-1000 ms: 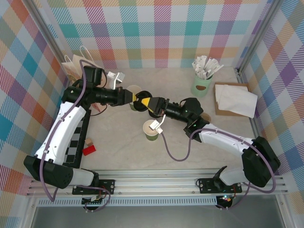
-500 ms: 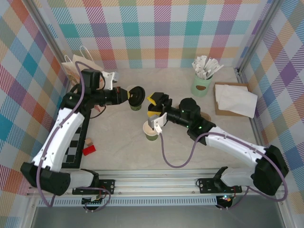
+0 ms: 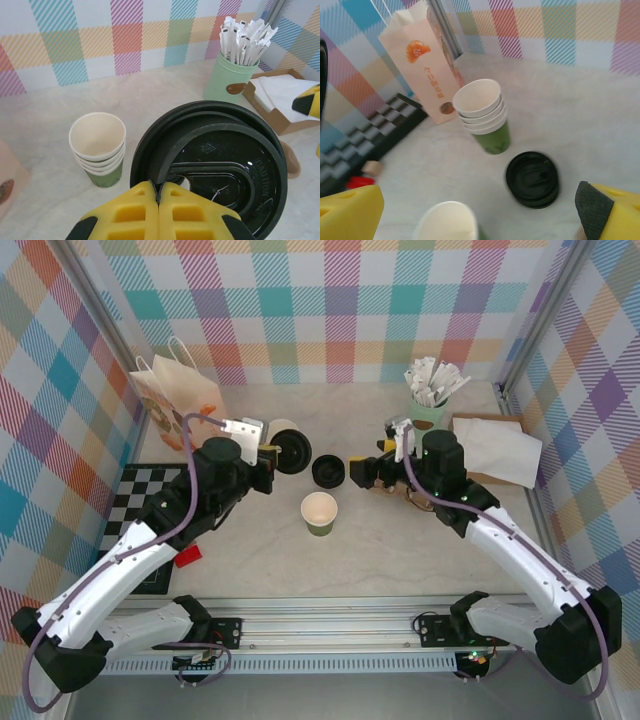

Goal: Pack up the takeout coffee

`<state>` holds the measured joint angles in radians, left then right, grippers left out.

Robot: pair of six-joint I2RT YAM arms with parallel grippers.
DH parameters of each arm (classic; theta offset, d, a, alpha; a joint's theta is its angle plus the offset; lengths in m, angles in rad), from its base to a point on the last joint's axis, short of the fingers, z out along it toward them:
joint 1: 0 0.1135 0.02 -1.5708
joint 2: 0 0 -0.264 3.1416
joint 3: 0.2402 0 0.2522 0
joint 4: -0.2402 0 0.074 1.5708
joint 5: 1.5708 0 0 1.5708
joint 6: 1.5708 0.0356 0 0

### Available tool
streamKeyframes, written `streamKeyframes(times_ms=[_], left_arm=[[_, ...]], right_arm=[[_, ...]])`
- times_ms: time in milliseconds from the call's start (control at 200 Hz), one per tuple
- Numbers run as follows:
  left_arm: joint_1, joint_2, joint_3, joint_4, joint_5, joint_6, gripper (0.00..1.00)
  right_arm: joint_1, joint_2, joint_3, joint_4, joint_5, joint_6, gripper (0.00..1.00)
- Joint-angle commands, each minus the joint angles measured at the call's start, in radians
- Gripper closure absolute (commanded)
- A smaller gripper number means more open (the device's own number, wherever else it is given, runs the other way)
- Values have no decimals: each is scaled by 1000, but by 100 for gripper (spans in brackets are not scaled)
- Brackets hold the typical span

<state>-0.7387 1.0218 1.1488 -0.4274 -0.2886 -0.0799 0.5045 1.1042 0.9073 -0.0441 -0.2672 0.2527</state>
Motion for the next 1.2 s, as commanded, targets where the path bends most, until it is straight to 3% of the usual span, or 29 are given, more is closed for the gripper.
streamKeyframes(times_ms=[0,110,185,275,355,500,640,865,995,1195], left_arm=[[-32,19,-9,79,-150,50,100],[-41,88,24,-16,-135,-30,100],[-41,186,104,-188,-68,-100,100],[-39,326,240,-418,7,-179,100],[-39,385,269,-493,84,-250,100],[-40,396,206,-465,154,-340,100],[-45,396,149,-364,216,-356,100],[-74,286,-26,-176,111,-299,100],[-76,319,-4,-213,124,-291,100],[-82,396,22,-211,148,-287,100]], right_arm=[[-5,17,49,-26,-205,283,0],[-7,60,126,-204,-240,280,0],[-7,101,180,-376,-190,286,0],[-11,138,189,-457,-192,304,0],[-11,170,179,-471,-254,298,1],[-14,197,129,-464,-258,329,9],[-18,258,85,-362,-429,363,18],[-18,265,26,-305,-449,309,22],[-18,296,6,-290,-458,306,27],[-18,306,-44,-174,-473,299,28]])
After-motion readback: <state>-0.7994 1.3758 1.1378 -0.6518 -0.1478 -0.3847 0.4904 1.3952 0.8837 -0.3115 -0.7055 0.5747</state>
